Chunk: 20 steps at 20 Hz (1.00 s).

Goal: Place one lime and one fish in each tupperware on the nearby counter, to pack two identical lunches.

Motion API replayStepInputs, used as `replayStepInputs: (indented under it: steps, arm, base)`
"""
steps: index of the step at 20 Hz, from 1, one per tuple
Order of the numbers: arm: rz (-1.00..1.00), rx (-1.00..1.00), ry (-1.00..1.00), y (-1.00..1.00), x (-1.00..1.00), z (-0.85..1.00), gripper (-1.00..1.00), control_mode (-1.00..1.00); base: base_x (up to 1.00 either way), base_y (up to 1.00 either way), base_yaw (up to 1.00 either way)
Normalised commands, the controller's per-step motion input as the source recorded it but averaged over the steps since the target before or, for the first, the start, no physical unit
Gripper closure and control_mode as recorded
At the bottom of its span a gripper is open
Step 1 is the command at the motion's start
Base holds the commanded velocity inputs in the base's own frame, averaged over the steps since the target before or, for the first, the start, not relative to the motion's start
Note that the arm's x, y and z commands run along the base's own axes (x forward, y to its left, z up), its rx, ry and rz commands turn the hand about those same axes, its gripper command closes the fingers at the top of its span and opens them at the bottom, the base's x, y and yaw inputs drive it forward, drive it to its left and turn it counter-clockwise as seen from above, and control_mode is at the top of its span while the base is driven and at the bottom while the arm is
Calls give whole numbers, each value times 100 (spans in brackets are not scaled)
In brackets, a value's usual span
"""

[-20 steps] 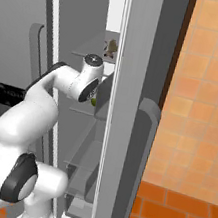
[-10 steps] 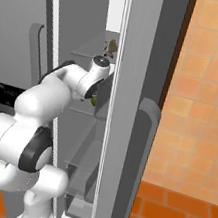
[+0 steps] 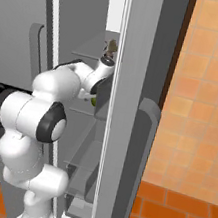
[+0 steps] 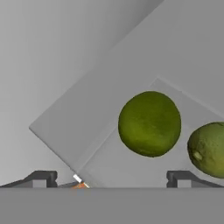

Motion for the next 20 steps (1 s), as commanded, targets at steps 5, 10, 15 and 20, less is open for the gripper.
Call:
replayStepInputs:
  steps: [5,10,15,20]
  arm:
    - [0,0,0,0,39,-26,-100,-100]
    - [0,0,0,0,48,-18,-100,-100]
    - [0,0,1,0,49,-15,-100,-100]
    - [0,0,0,0,30,-9,-100,-100]
  base:
    - [0,0,0]
    - [0,0,0]
    - [0,0,0]
    - [0,0,0]
